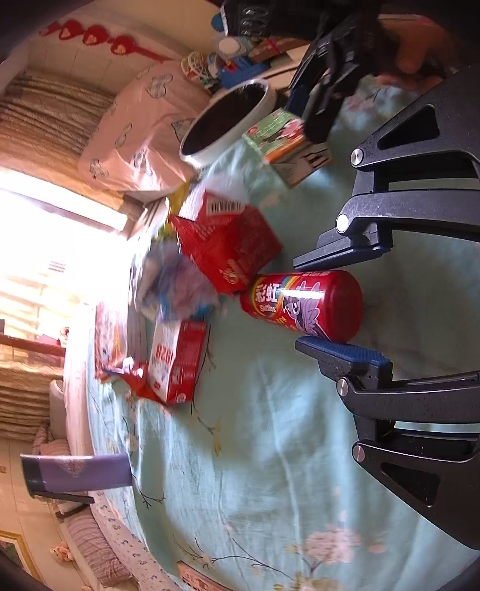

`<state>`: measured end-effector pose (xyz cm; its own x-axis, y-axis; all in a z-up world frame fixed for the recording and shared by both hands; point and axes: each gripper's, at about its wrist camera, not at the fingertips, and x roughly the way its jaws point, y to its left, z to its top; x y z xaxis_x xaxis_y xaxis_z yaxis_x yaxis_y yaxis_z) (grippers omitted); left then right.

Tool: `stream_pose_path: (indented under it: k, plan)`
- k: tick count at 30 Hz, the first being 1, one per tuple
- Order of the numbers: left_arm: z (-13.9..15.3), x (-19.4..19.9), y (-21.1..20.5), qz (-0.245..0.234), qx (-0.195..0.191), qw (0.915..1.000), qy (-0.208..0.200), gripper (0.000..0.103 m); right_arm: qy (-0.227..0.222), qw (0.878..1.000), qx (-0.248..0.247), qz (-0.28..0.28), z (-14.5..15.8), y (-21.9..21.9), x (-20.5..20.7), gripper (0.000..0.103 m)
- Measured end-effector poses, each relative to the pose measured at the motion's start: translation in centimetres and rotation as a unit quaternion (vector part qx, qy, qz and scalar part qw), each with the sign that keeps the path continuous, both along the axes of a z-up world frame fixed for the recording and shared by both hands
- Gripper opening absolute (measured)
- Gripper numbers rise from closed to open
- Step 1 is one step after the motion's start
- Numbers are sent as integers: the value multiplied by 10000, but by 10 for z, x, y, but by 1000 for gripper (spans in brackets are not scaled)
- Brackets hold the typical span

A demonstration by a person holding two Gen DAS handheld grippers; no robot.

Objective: Collect trash
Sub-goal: 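Grasp the red can with the left tool while the right grasps the green milk carton, then move both tools over the bin and release the can and carton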

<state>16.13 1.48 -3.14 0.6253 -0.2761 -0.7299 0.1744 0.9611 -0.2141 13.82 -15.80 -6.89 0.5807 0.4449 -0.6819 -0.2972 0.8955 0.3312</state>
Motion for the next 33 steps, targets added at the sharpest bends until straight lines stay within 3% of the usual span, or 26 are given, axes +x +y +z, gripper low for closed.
stream_pose_path:
  k: [11,33]
  plan:
    - [27,-36,-53,-515,-147,9979,-376,32,-176,9982,210,-533,13,-55,-28,91]
    - [68,-31,-156,-1476,-337,9860,-698,30,-466,9885,351,-1398,25,-140,-40,91]
